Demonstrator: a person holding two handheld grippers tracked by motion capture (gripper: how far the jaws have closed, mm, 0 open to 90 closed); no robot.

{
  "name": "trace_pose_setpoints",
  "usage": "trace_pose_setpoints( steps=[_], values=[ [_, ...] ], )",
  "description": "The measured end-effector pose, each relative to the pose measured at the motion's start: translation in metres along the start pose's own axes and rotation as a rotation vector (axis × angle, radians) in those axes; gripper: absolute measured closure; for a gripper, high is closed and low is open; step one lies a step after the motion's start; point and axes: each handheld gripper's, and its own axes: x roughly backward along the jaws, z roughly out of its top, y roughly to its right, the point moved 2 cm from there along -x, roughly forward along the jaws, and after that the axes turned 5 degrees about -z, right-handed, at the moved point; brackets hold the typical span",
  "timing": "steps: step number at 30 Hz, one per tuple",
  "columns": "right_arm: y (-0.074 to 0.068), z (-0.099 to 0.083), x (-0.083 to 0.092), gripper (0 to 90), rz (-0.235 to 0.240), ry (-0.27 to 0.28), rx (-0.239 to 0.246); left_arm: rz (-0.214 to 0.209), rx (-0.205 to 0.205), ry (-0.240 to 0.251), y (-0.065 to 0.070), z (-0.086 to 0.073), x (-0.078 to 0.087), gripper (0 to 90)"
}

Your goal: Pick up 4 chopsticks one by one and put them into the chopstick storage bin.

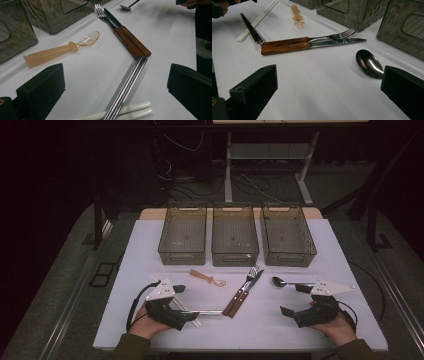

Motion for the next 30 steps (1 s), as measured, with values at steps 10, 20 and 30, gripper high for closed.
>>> trace_pose_setpoints(
  steps=[10, 20, 30],
  values=[
    [0.001, 0.001, -0.004, 1.0, -0.001, 0.005, 0.000, -0.034, 0.031, 0.009, -0.003, 0.001, 0.000, 14.2],
    [-0.001, 0.001, -0.004, 1.1, -0.009, 0.000, -0.005, -0.118, 0.023, 0.015, 0.002, 0.005, -0.008, 44.3],
    [-0.001, 0.000, -0.004, 1.1, -0.012, -0.001, -0.005, -0.161, -0.005, -0.044, 0.007, 0.007, -0.020, 80.7]
  ],
)
